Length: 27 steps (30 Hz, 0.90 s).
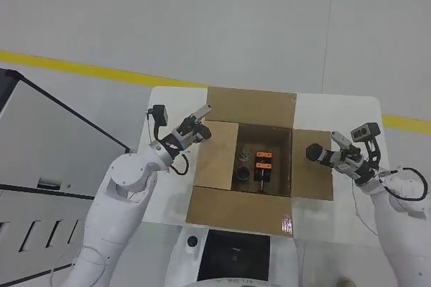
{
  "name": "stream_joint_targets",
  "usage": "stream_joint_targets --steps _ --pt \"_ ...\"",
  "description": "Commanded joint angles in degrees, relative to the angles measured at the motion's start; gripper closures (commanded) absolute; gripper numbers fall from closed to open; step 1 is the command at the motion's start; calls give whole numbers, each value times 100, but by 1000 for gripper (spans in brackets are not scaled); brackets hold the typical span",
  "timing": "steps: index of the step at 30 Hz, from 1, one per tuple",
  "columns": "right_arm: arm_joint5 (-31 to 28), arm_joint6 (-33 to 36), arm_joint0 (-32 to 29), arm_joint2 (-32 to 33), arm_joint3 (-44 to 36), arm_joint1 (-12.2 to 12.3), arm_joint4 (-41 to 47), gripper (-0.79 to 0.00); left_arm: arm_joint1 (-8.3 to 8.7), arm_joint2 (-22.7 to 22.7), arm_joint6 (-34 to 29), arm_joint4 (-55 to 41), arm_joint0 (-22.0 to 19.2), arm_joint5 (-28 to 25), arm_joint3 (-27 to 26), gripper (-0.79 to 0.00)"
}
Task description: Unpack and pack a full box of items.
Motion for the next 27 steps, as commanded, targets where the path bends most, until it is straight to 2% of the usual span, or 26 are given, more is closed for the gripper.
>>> stream_joint_targets --steps 1,4,7,11,13,24,27 --pt "206 -78 69 -1 -553 13 -73 -785 17 -80 18 25 111 -31 -95 -785" --pt "337 -278 407 -297 -973 10 -542 -785 44 -217 5 45 270 -111 -208 -785" --pt "703 -519 871 -1004 -1004 -37 -1106 -785 69 -367 12 37 420 -170 -271 -785" --pt "860 -884 1589 -2242 -305 -183 -2000 -785 100 -611 145 53 660 -211 -429 -785" --pt "722 -1076 1837 -2704 144 -265 -2290 -785 98 -730 9 -402 796 -485 -531 -785" --pt "779 -1198 1831 -2855 432 -286 -2411 -785 102 -780 19 -533 841 -570 -510 -785" --pt "839 -1184 1910 -3112 533 -322 -2620 -785 135 -865 94 -70 794 -569 -479 -785"
